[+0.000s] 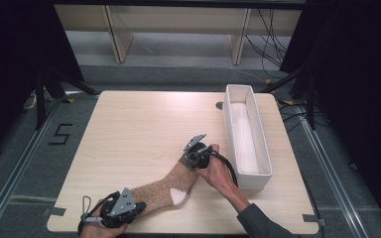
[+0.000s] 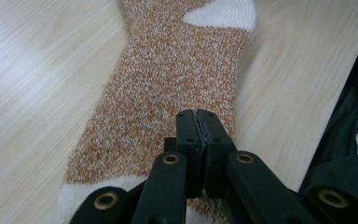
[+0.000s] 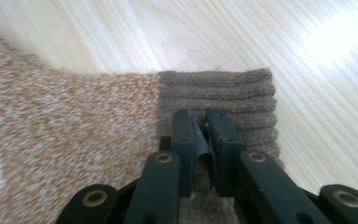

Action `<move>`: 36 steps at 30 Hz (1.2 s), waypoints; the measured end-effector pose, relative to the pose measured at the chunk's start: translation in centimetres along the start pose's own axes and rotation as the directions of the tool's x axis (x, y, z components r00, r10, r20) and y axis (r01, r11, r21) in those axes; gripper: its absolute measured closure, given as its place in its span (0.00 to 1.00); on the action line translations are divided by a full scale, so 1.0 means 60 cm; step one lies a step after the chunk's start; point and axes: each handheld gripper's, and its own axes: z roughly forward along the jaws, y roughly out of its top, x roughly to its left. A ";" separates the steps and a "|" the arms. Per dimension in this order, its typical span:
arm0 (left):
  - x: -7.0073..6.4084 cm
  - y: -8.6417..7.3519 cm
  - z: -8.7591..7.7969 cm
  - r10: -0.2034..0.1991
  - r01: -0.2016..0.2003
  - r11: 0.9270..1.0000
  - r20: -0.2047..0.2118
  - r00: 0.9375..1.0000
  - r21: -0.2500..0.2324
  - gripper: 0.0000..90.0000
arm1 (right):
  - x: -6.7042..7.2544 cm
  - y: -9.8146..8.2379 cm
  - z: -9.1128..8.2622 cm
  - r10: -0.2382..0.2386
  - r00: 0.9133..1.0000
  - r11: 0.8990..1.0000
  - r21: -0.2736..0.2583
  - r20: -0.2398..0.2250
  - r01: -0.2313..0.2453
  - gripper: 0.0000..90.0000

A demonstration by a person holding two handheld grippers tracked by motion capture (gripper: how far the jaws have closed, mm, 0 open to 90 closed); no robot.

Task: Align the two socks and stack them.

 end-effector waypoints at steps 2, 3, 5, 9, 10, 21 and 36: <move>0.002 0.001 -0.006 -0.004 0.004 1.000 -0.010 1.000 -0.009 0.97 | -0.005 0.003 -0.004 0.017 1.000 1.000 -0.009 0.003 -0.017 0.87; 0.005 0.000 -0.008 -0.003 0.003 1.000 -0.018 1.000 -0.014 0.97 | -0.009 0.005 -0.009 0.018 1.000 1.000 -0.012 0.007 -0.018 0.84; 0.010 -0.003 -0.012 -0.008 0.007 1.000 -0.028 1.000 -0.012 0.97 | -0.015 0.009 -0.019 0.029 0.999 0.999 -0.027 0.018 -0.028 0.83; 0.023 -0.011 -0.016 -0.023 0.022 1.000 -0.042 0.999 -0.013 0.97 | -0.033 0.017 -0.030 0.042 0.999 0.999 0.012 0.004 -0.042 0.78; 0.026 -0.012 -0.019 -0.024 0.024 1.000 -0.052 0.998 -0.007 0.97 | -0.033 0.017 -0.030 0.042 0.999 0.999 0.012 0.004 -0.042 0.78; 0.038 -0.017 -0.024 -0.047 0.046 0.999 -0.068 0.997 -0.019 0.92 | -0.073 0.035 -0.014 0.084 0.994 0.991 0.112 -0.074 -0.075 0.61; 0.044 -0.019 -0.027 -0.039 0.039 0.999 -0.070 0.997 -0.010 0.90 | -0.098 0.037 0.017 0.131 0.982 0.979 0.177 -0.140 -0.105 0.41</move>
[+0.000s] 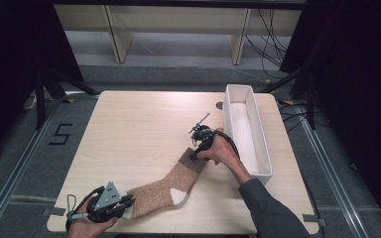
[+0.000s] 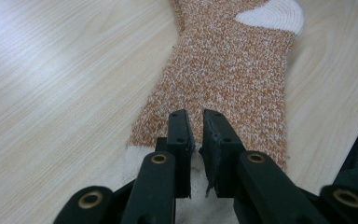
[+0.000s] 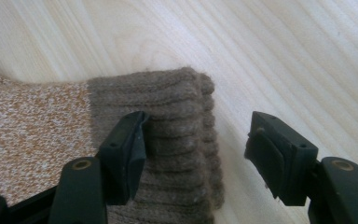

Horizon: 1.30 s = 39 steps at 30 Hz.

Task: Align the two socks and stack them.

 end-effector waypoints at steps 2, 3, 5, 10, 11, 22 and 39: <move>-0.001 0.000 -0.001 -0.011 0.011 1.000 -0.006 1.000 -0.002 0.90 | 0.001 0.005 0.002 0.001 1.000 1.000 0.001 -0.002 -0.001 0.41; -0.001 0.000 -0.002 -0.010 0.010 1.000 -0.006 1.000 -0.004 0.90 | 0.003 0.007 0.006 -0.010 1.000 1.000 0.008 -0.012 0.010 0.41; 0.000 -0.001 -0.001 -0.014 0.014 1.000 -0.006 1.000 -0.007 0.90 | 0.005 0.008 0.009 -0.013 1.000 1.000 0.011 -0.014 0.013 0.42; -0.001 -0.002 -0.001 -0.015 0.015 1.000 -0.004 1.000 0.000 0.89 | 0.001 0.008 0.014 0.000 1.000 1.000 0.016 -0.022 0.000 0.39; -0.001 -0.001 -0.001 -0.015 0.015 1.000 -0.003 1.000 -0.003 0.88 | 0.001 0.007 0.014 0.009 1.000 1.000 0.020 -0.026 -0.009 0.39; -0.001 -0.001 -0.001 -0.010 0.010 1.000 0.003 1.000 0.003 0.87 | -0.005 0.005 0.022 0.029 0.999 0.999 0.036 -0.032 -0.028 0.37; -0.001 -0.001 0.002 -0.010 0.010 1.000 0.008 1.000 0.016 0.88 | -0.019 0.004 0.036 0.047 0.997 0.997 0.067 -0.069 -0.043 0.41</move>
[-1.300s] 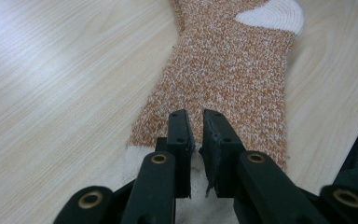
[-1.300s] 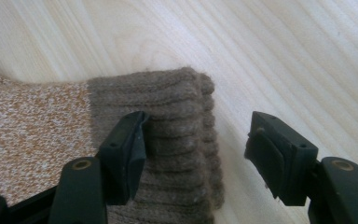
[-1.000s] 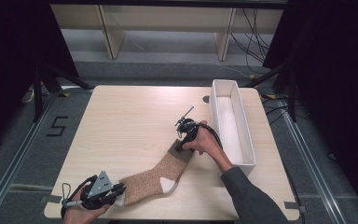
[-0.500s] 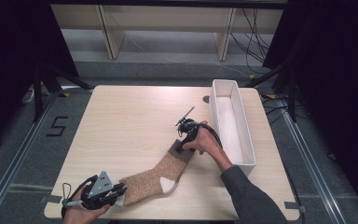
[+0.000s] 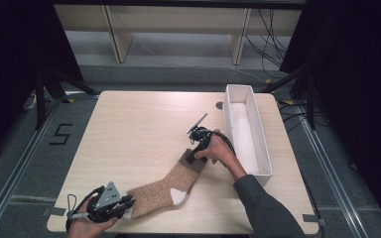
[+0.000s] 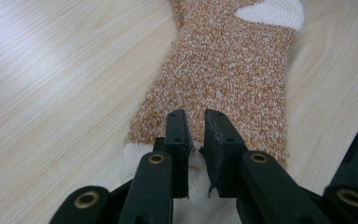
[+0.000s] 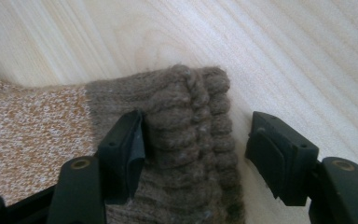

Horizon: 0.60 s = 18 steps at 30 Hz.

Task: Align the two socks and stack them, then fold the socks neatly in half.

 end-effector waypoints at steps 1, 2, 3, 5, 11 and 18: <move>0.000 0.000 0.000 0.000 0.000 1.000 0.001 1.000 0.001 0.88 | 0.000 0.000 0.000 0.005 1.000 1.000 0.004 -0.005 -0.005 0.42; -0.002 0.000 0.002 -0.020 0.020 1.000 0.000 1.000 -0.012 0.88 | 0.000 0.000 0.000 0.008 1.000 1.000 0.003 -0.012 -0.008 0.44; -0.002 -0.001 0.002 -0.023 0.023 1.000 0.002 1.000 -0.011 0.88 | -0.001 -0.001 0.000 0.006 1.000 1.000 0.000 -0.020 -0.006 0.46; 0.000 0.000 0.002 -0.008 0.008 1.000 0.000 1.000 -0.006 0.88 | -0.002 -0.001 0.000 0.007 0.999 1.000 -0.005 -0.039 -0.007 0.49; -0.002 -0.001 0.003 -0.017 0.017 1.000 0.006 1.000 -0.010 0.88 | 0.004 0.000 -0.001 0.016 0.998 1.000 -0.007 -0.056 -0.016 0.52; -0.003 -0.001 0.005 -0.032 0.032 0.999 0.009 0.999 -0.021 0.88 | -0.001 -0.001 -0.001 0.015 0.997 1.000 -0.012 -0.080 -0.016 0.57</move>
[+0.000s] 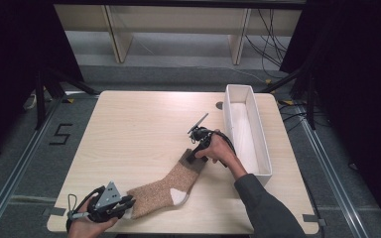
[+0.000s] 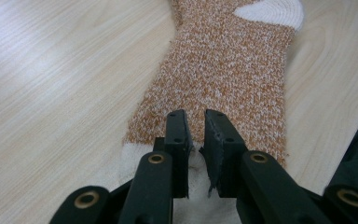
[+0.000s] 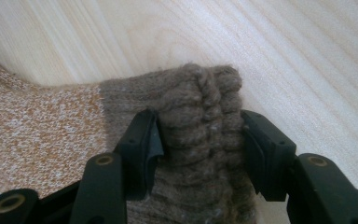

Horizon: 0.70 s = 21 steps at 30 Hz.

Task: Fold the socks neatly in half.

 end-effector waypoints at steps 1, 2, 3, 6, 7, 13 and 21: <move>0.002 0.001 -0.001 0.016 -0.016 1.000 -0.001 1.000 0.011 0.88 | 0.000 0.000 0.000 0.000 1.000 1.000 0.000 0.000 0.000 0.57; 0.000 0.000 0.001 -0.001 0.001 1.000 0.003 1.000 -0.008 0.87 | 0.001 0.000 -0.001 0.016 1.000 1.000 0.006 -0.001 -0.016 0.58; 0.000 0.001 0.001 0.000 0.000 1.000 0.002 1.000 -0.003 0.87 | 0.001 -0.001 -0.001 0.020 1.000 1.000 0.006 -0.002 -0.020 0.59; 0.002 0.000 -0.002 0.011 -0.011 1.000 -0.006 1.000 0.015 0.88 | -0.001 -0.002 -0.003 0.007 1.000 1.000 0.010 0.014 -0.007 0.63; 0.007 0.001 -0.006 0.048 -0.048 0.998 -0.008 0.999 0.034 0.88 | -0.001 -0.002 -0.003 0.003 1.000 1.000 0.008 0.015 -0.003 0.64; 0.004 0.001 -0.007 0.019 -0.019 1.000 -0.013 1.000 0.007 0.89 | 0.002 -0.001 -0.008 -0.011 1.000 1.000 -0.008 0.000 0.011 0.74; 0.008 0.001 -0.011 0.025 -0.025 1.000 -0.015 1.000 0.002 0.90 | 0.006 -0.002 -0.013 0.001 1.000 1.000 -0.010 0.006 -0.001 0.78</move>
